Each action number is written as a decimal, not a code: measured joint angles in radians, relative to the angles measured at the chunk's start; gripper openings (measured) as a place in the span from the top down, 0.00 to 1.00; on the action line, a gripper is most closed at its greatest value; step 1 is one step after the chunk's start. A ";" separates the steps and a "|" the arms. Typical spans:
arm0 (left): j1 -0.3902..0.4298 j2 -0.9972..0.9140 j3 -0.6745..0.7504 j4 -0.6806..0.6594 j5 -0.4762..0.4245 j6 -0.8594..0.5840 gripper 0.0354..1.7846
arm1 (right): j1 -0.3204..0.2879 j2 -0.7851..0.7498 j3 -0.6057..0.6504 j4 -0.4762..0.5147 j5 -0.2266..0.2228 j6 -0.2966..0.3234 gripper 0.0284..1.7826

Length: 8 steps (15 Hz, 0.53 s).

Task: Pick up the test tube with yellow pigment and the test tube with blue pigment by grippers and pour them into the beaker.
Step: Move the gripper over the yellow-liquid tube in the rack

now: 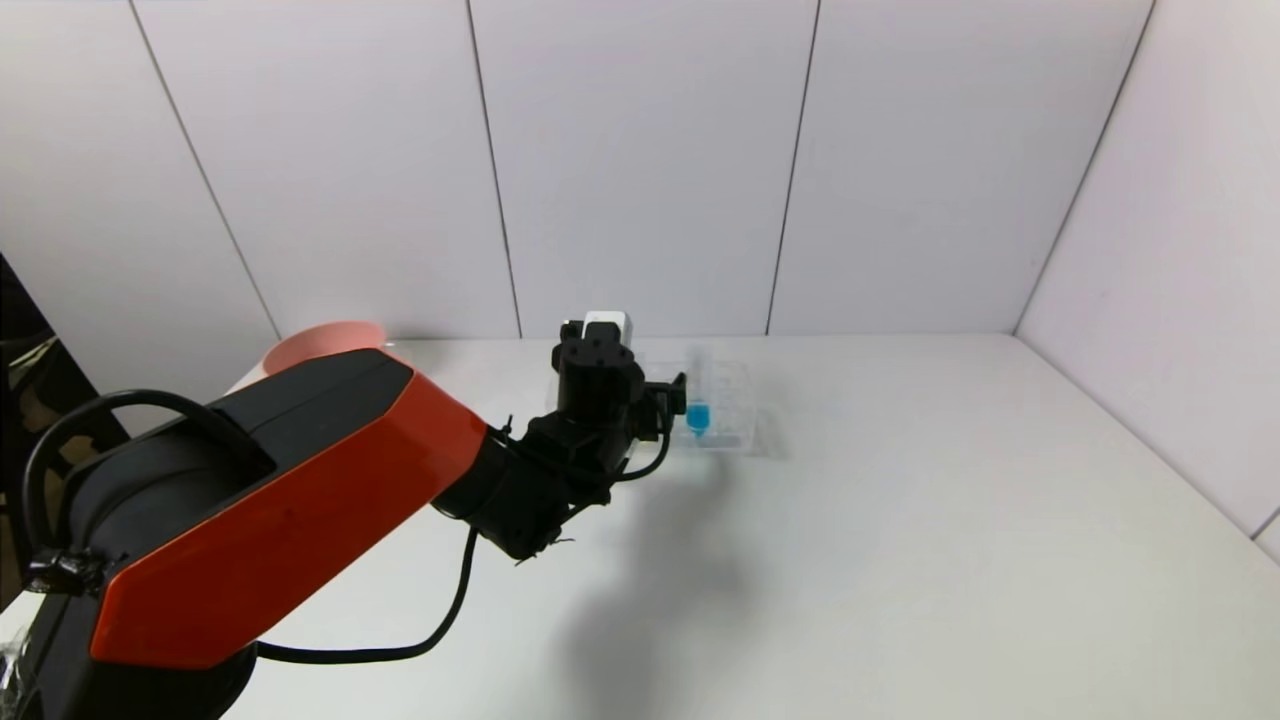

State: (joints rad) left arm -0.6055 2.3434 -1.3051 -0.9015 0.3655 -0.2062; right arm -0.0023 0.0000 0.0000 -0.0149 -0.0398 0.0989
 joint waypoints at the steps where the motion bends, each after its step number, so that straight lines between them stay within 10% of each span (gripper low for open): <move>1: 0.004 0.007 -0.013 0.004 -0.001 0.000 0.04 | 0.000 0.000 0.000 0.000 0.000 0.000 0.04; 8: 0.034 0.051 -0.086 0.039 -0.017 0.001 0.08 | 0.000 0.000 0.000 0.000 0.000 0.000 0.04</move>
State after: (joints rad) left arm -0.5719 2.3943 -1.3909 -0.8621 0.3487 -0.2049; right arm -0.0028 0.0000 0.0000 -0.0149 -0.0398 0.0994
